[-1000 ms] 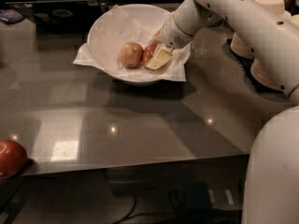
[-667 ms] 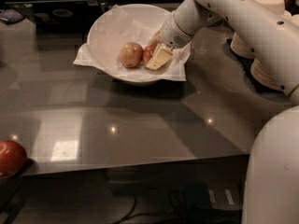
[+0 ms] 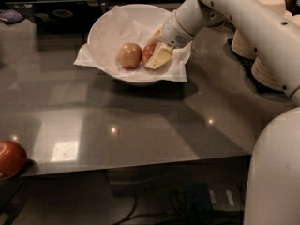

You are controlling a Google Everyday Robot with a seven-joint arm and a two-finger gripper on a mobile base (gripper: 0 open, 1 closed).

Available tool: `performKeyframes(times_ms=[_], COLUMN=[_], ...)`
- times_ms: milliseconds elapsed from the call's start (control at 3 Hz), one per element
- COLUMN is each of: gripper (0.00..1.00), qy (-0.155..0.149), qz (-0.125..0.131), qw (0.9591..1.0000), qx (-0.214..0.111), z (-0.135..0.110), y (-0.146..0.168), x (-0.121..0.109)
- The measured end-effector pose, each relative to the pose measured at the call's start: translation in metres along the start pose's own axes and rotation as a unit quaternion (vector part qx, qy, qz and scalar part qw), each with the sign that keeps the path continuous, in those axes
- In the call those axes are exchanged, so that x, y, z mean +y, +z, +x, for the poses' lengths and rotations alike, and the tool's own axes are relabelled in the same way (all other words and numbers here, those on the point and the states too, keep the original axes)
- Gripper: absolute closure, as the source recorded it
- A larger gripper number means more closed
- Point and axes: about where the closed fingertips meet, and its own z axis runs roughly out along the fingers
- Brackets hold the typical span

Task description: Pick apple from white bowl

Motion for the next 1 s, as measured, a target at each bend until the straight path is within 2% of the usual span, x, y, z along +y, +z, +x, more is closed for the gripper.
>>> performKeyframes(times_ms=[333, 1000], gripper=[1.0, 1.0], qy=[0.002, -0.001], qz=[-0.002, -0.004], qw=[0.9986, 0.9883], qx=[-0.052, -0.153], z=[-0.019, -0.053], y=[-0.017, -0.057], x=[0.001, 0.008])
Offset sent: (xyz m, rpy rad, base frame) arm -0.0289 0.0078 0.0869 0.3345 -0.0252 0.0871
